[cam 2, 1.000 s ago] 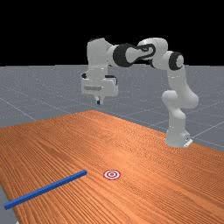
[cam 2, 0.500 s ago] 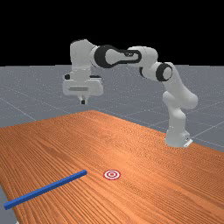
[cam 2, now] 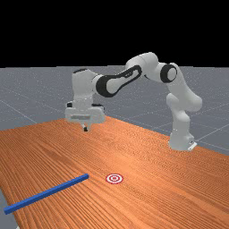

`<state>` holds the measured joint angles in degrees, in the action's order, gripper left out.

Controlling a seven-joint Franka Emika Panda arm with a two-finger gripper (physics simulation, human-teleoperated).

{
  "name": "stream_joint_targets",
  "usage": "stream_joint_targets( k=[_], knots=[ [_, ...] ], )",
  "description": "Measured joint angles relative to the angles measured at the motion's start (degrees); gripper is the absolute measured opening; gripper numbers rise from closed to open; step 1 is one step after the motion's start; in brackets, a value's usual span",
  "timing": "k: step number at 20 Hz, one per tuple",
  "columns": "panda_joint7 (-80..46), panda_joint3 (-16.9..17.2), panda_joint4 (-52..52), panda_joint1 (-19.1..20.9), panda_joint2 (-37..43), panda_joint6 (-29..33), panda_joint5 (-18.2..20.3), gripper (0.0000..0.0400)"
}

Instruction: Pull the pivot to the target area

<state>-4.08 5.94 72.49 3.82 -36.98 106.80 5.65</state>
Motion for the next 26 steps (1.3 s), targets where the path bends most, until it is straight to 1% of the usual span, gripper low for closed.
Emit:
stream_joint_targets(
  k=[1, 2, 4, 5, 7, 8, 9, 10, 11, 12, 13, 14, 15, 16, 17, 18, 19, 21, 23, 26],
  knots=[
    [0.44, -0.31, 0.97, 0.27, -0.6, 1.48, 0.61, 0.0],
    [-2.71, 0.67, 2.58, -0.67, -1.09, 4.06, -0.35, 0.0],
    [-4.08, 0.79, 4.56, -0.84, -3.12, 8.02, 0.15, 0.0],
    [-2.7, 1.63, 5.61, -1.8, -3.96, 10.16, -2.69, 0.0],
    [-4.15, 2.73, 6.65, -2.91, -5.7, 12.68, -4.29, 0.0],
    [-1.63, 0.51, -1.52, -0.62, -10.1, 4.11, -1.2, 0.0],
    [-1.66, 0.38, -2.79, -0.51, -11.15, 5.09, -0.99, 0.0],
    [-0.85, -0.42, -2.0, 0.07, -11.06, 7.84, 0.24, 0.0],
    [-4.21, 0.39, -8.28, -0.33, -14.55, 5.31, -0.13, 0.0],
    [-4.12, 0.19, -15.06, 0.04, -18.28, 2.34, -0.19, 0.0],
    [-2.42, -0.03, -15.08, 0.13, -18.49, 2.37, -0.5, 0.0],
    [-4.71, 0.09, -21.18, 0.34, -21.72, -0.37, -0.13, 0.0],
    [-2.83, -0.13, -21.2, 0.43, -21.88, -0.35, -0.46, 0.0],
    [-2.8, -0.26, -22.0, 0.52, -22.53, 1.31, -0.25, 0.0],
    [-2.85, -0.27, -22.86, 0.56, -22.97, 0.76, -0.27, 0.0],
    [-2.83, -0.13, -21.17, 0.43, -21.93, -0.35, -0.46, 0.0],
    [-1.08, -0.46, -28.22, 0.86, -25.56, -3.49, -0.81, 0.0],
    [-3.02, -0.29, -28.99, 0.85, -26.67, -3.53, -0.5, 0.0],
    [-4.86, -0.2, -32.88, 1.07, -29.87, -4.99, -0.26, 0.0],
    [-3.16, -0.31, -33.18, 1.34, -30.19, -5.15, -0.52, 0.0]
  ],
)
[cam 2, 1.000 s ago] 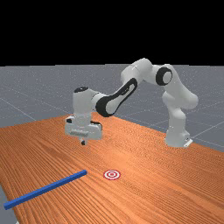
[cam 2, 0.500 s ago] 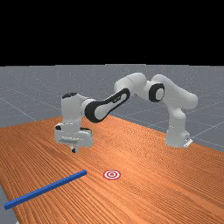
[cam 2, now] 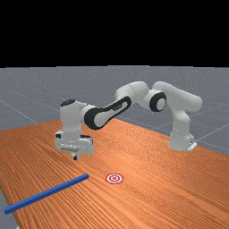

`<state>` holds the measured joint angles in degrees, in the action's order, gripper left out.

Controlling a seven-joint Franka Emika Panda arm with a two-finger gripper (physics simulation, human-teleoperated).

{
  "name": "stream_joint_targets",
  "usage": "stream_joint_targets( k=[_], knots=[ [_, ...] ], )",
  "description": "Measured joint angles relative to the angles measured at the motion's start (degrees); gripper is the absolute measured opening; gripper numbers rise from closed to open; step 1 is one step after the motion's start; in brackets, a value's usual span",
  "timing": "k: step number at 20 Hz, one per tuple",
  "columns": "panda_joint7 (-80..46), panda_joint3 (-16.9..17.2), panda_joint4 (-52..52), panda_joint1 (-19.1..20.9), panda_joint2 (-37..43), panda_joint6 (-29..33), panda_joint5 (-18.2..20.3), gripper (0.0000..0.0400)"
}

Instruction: Pull the pivot to the target area

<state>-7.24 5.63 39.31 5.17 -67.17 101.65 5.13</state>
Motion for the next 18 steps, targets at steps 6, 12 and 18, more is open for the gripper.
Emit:
stream_joint_targets(
  k=[6, 12, 18],
  knots=[
    [-0.12, 0.24, 0.61, -0.28, -1.39, 2.1, -0.32, 0.0],
    [-0.06, 0.18, -1.16, -0.17, -3.44, 2.11, -0.34, 0.0],
    [-0.06, 0.18, -1.16, -0.17, -3.45, 2.11, -0.34, 0.0]
  ],
)
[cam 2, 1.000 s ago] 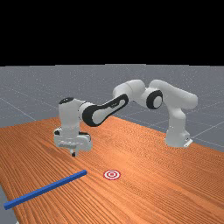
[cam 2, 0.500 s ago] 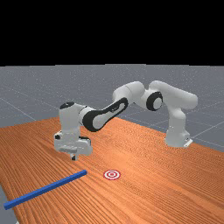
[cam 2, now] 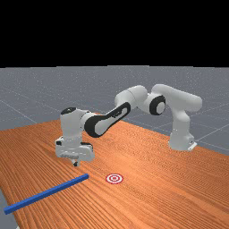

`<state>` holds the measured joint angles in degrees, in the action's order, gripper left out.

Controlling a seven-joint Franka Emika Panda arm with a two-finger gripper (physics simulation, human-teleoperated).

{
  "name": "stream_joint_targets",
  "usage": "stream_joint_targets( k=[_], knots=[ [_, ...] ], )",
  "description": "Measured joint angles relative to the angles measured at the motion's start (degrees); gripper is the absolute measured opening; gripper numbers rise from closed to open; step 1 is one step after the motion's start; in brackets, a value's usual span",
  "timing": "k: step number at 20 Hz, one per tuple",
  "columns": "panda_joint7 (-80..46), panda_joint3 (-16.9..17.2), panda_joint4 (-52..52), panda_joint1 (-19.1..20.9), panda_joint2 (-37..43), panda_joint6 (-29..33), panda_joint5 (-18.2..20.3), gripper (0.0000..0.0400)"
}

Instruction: Pull the pivot to the target area

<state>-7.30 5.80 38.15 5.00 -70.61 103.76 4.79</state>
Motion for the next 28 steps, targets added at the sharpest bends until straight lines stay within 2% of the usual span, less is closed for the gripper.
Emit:
stream_joint_targets(
  k=[1, 2, 3, 4, 5, 6, 7, 10, 12, 13, 14, 15, 16, 18, 19, 20, 24, 28],
  knots=[
    [0.24, -0.09, 4.22, -0.15, 1.93, 4.36, 0.26, 0.0],
    [0.24, -0.08, 4.13, -0.15, 1.89, 4.24, 0.25, 0.0],
    [-1.48, 1.67, -0.46, -1.01, -0.34, 0.2, -1.78, 0.0],
    [-1.37, 1.53, -1.06, -0.88, -0.63, -0.1, -1.63, 0.0],
    [0.4, -0.69, -0.67, 0.38, -0.32, -0.52, 0.73, 0.0],
    [1.48, -0.18, 0.74, -0.14, 0.39, 0.35, -0.24, 0.0],
    [0.79, -0.98, 1.35, 0.34, 0.74, 0.29, 1.03, 0.0],
    [0.46, -0.62, 1.39, 0.11, 0.37, 1.03, 0.64, 0.0],
    [0.29, -0.25, 7.21, -0.43, 2.96, 5.5, 0.42, 0.0],
    [-0.97, 0.93, 4.1, -1.12, 1.47, 2.85, -0.96, 0.0157],
    [-0.87, 0.85, 4.99, -1.15, 1.96, 3.25, -0.88, 0.0252],
    [-1.27, 1.31, 5.44, -1.49, 2.25, 3.41, -1.37, 0.031],
    [-1.1, 1.27, 5.23, -1.41, 2.21, 3.34, -1.33, 0.0346],
    [1.39, 0.02, 1.96, -0.26, 0.62, 1.63, -0.39, 0.038],
    [0.36, 0.08, 6.54, -0.45, 2.73, 5.66, 0.04, 0.0388],
    [0.66, 0.03, -0.5, -0.11, -0.93, 1.04, -0.27, 0.0393],
    [-0.03, -0.13, -5.1, 0.23, -5.03, 0.35, -0.12, 0.0399],
    [-0.03, -0.13, -5.02, 0.24, -5.18, 0.34, -0.12, 0.04]
  ],
)
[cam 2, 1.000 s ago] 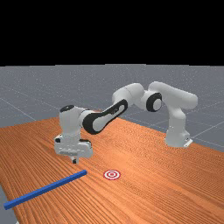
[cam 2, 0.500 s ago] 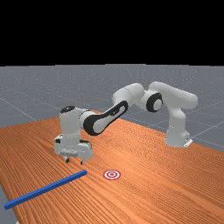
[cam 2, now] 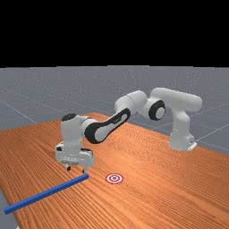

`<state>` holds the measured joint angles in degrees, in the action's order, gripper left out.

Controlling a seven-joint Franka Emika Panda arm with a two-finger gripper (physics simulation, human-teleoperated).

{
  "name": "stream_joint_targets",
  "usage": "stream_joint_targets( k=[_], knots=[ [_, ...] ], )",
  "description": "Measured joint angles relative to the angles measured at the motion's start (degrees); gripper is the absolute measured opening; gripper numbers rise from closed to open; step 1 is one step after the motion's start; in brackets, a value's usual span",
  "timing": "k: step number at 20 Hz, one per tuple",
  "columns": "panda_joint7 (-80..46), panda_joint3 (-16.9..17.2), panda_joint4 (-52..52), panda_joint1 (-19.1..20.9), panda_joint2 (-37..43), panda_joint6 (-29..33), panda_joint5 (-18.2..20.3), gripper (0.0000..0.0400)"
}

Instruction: Pull the pivot to the target area

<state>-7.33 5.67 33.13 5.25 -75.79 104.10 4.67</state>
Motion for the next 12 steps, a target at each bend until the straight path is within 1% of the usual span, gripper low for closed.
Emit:
stream_joint_targets(
  k=[2, 3, 4, 5, 6, 9, 10, 11, 12],
  knots=[
    [0.0, 0.0, 0.0, 0.0, 0.0, 0.0, 0.0, 0.04],
    [0.28, -0.03, 5.6, -0.24, 2.41, 4.73, 0.21, 0.04],
    [0.38, -0.09, 6.75, -0.26, 2.44, 6.54, 0.32, 0.04],
    [-0.79, 0.79, -0.2, -0.45, -1.36, 1.89, -0.78, 0.04],
    [1.09, -0.72, 12.54, -0.2, 3.97, 14.93, 0.78, 0.04],
    [1.26, -0.96, 16.33, -0.26, 4.81, 19.0, 0.81, 0.04],
    [1.11, -0.87, 15.65, -0.29, 4.07, 18.68, 0.72, 0.04],
    [-1.78, 1.53, 5.42, -1.26, -1.19, 9.56, -1.79, 0.04],
    [-2.88, 2.54, 3.88, -1.75, -2.65, 9.56, -2.71, 0.04]
  ],
)
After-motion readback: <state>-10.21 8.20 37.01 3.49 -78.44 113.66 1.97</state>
